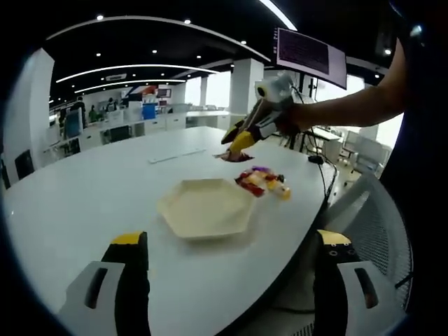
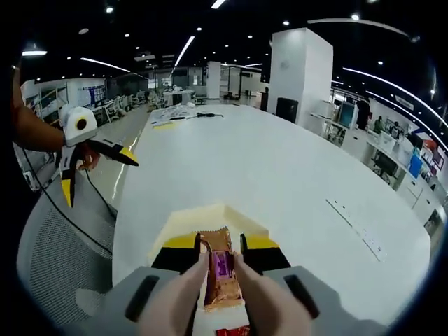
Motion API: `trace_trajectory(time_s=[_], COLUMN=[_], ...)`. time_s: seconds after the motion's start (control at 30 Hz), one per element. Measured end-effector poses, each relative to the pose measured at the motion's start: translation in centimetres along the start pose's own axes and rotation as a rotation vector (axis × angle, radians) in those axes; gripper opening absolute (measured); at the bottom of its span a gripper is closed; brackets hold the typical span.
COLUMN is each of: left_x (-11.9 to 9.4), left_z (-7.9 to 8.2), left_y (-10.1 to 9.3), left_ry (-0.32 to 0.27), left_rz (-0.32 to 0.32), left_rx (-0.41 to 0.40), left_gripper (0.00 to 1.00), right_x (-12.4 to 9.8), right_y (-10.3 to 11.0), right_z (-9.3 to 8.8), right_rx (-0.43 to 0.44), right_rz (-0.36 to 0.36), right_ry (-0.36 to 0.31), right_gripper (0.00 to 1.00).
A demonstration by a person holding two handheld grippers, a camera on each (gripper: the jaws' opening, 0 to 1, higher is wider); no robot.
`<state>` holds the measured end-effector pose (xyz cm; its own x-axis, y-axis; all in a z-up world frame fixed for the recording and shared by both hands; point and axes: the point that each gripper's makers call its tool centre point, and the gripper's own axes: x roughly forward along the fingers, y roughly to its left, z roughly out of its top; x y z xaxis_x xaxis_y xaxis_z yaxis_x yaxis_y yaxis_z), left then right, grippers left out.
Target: Place the target food into the container with the food tongs after gripping and lifting it, then release it inside without dropping or visibly crushing the food.
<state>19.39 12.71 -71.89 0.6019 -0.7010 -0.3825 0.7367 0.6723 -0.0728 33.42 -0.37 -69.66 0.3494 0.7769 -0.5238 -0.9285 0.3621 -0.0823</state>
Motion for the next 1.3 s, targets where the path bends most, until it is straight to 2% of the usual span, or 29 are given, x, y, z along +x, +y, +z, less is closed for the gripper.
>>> trace_trajectory(time_s=[0.4,0.63,0.9,1.07,1.3], left_x=[0.4,0.2,0.3,0.4,0.2], left_z=[0.1,0.0,0.0,0.0,0.7], left_y=[-0.1,-0.3,-0.8,-1.1,-0.5], left_ry=[-0.011,-0.014,-0.017,-0.012,-0.036], left_rz=[-0.01,-0.015,-0.02,-0.023,-0.002], left_rx=[-0.003,-0.002,-0.006,-0.005,-0.017], left_gripper=[0.99,0.99,0.99,0.99,0.99], right_x=[2.3,2.6,2.9,4.0,5.6], right_y=[0.8,1.1,1.4,1.5,2.3], right_z=[2.4,2.7,1.7,0.5,-1.4], right_rx=[-0.034,-0.05,-0.062,-0.052,-0.026], right_rz=[0.03,0.036,0.036,0.045,0.054], right_ry=[0.003,0.009,0.036,0.053,0.067], right_gripper=[0.22,0.22,0.22,0.22,0.22])
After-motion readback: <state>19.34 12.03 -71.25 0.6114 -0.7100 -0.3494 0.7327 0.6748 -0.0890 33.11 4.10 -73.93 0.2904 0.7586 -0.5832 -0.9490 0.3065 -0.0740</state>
